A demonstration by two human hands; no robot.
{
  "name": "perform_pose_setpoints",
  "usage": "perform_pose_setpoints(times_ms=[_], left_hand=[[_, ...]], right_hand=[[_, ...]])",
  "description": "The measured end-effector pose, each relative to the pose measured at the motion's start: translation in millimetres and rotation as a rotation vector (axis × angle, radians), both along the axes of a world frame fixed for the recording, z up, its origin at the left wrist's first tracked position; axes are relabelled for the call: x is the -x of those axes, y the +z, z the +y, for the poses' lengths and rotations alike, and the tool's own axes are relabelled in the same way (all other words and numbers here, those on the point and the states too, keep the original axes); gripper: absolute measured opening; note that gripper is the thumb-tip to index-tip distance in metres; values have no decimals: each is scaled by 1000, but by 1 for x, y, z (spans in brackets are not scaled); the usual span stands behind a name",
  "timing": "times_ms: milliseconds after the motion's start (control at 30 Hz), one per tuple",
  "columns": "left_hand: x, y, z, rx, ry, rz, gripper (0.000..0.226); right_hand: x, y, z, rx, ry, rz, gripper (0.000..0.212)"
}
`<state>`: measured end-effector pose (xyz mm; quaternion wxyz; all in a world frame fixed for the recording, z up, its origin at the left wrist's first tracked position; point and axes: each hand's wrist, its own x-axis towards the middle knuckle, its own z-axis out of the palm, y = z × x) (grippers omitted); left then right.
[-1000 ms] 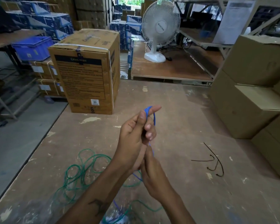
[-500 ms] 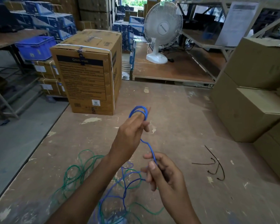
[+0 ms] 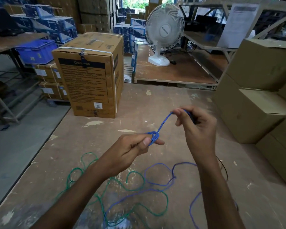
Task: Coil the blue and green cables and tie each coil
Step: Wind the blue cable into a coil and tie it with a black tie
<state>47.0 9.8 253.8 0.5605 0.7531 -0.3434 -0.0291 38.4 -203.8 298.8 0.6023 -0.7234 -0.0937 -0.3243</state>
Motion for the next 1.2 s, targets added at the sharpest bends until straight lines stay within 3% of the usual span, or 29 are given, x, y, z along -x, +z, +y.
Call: perform_pose_setpoints(times_ms=[100, 200, 367, 500, 633, 733, 833, 967, 1067, 1200], left_hand=[[11, 13, 4, 89, -67, 52, 41], [16, 23, 7, 207, -65, 45, 42], [22, 29, 0, 489, -72, 116, 51], [20, 39, -17, 680, 22, 210, 53], [11, 49, -29, 758, 147, 231, 45], [1, 54, -30, 792, 240, 187, 45], [-16, 48, -25, 711, 377, 91, 40], [-30, 25, -18, 371, 514, -77, 36], [-34, 5, -10, 166, 522, -108, 24], [-17, -14, -16, -57, 497, -162, 31]], right_hand=[[-31, -11, 1, -99, 54, 14, 10], [-41, -37, 10, -65, 174, 65, 10], [-8, -92, 34, 193, 231, 94, 27], [37, -120, 55, 357, 163, 144, 17], [68, -131, 65, 137, 94, 234, 25], [80, -132, 70, -93, 169, 351, 29], [93, -123, 67, -70, 208, 410, 18], [107, -112, 42, 240, 74, 419, 13], [112, -95, 21, 558, -189, 246, 15], [120, -65, 13, 596, -183, -1, 22]])
